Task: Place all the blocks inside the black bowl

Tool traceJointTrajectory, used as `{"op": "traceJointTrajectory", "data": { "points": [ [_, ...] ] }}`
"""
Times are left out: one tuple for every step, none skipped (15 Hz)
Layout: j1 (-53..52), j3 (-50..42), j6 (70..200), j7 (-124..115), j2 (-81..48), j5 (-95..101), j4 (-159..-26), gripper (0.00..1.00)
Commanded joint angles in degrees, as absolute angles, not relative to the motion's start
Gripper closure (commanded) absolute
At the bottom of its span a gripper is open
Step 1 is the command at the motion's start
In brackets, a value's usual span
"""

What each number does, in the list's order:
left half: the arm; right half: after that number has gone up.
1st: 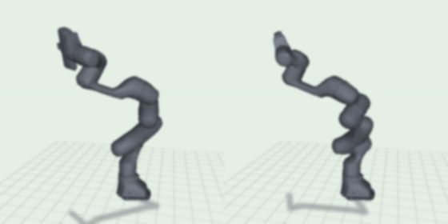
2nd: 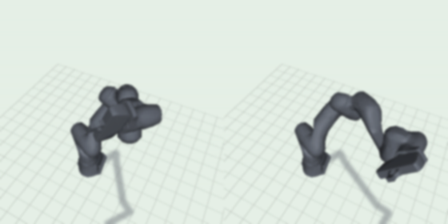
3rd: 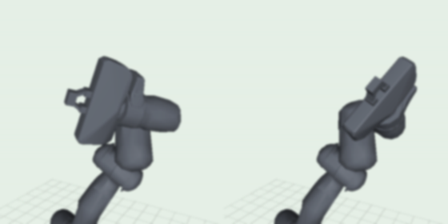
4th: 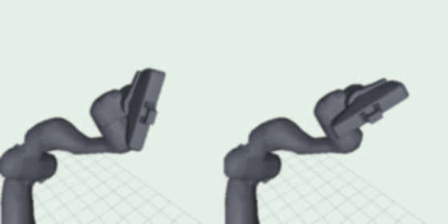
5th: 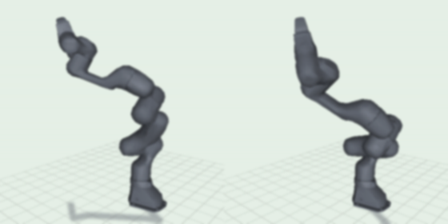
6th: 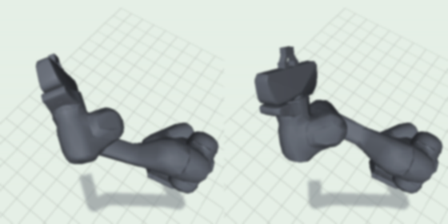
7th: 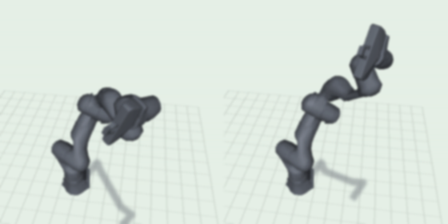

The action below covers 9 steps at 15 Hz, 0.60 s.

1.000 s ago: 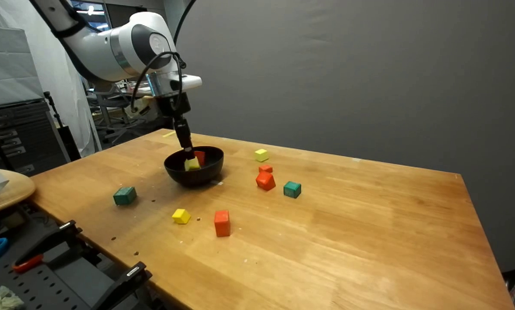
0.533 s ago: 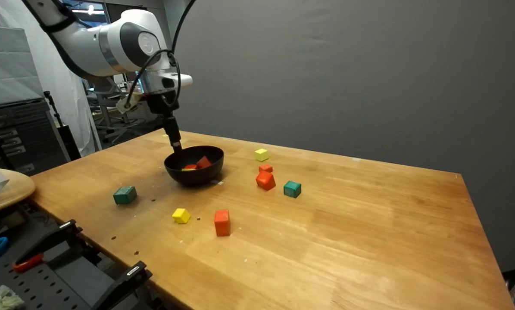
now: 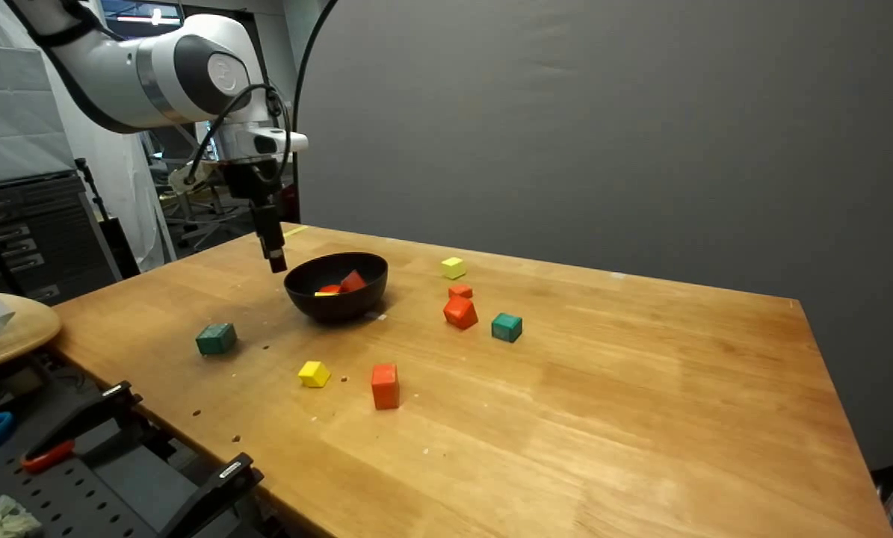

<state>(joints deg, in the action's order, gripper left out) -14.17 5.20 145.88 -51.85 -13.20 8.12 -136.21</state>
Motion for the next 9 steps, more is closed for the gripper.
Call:
{"op": "traceJointTrajectory", "data": {
  "points": [
    [-14.45, 4.90, 145.77, -51.66, -13.23, 7.93, -136.14, 0.00],
    [-14.46, 4.90, 145.77, -51.66, -13.23, 7.93, -136.13, 0.00],
    [-14.72, 4.94, 146.28, -52.97, -13.69, 7.53, -136.62, 0.00],
    [-14.40, 5.61, 148.22, -52.25, -13.87, 5.82, -138.27, 0.00],
    [-14.46, 5.79, 149.90, -53.15, -14.14, 4.69, -139.92, 0.00],
    [-14.15, 6.67, 153.65, -53.09, -14.33, 1.60, -142.81, 0.00],
    [-14.03, 7.51, 156.83, -52.73, -14.59, -1.41, -145.13, 0.00],
    [-14.31, 8.30, 160.99, -53.59, -15.09, -4.74, -147.73, 0.00],
    [-14.58, 9.35, 165.05, -53.85, -16.03, -8.18, -149.64, 0.00]
  ]
}}
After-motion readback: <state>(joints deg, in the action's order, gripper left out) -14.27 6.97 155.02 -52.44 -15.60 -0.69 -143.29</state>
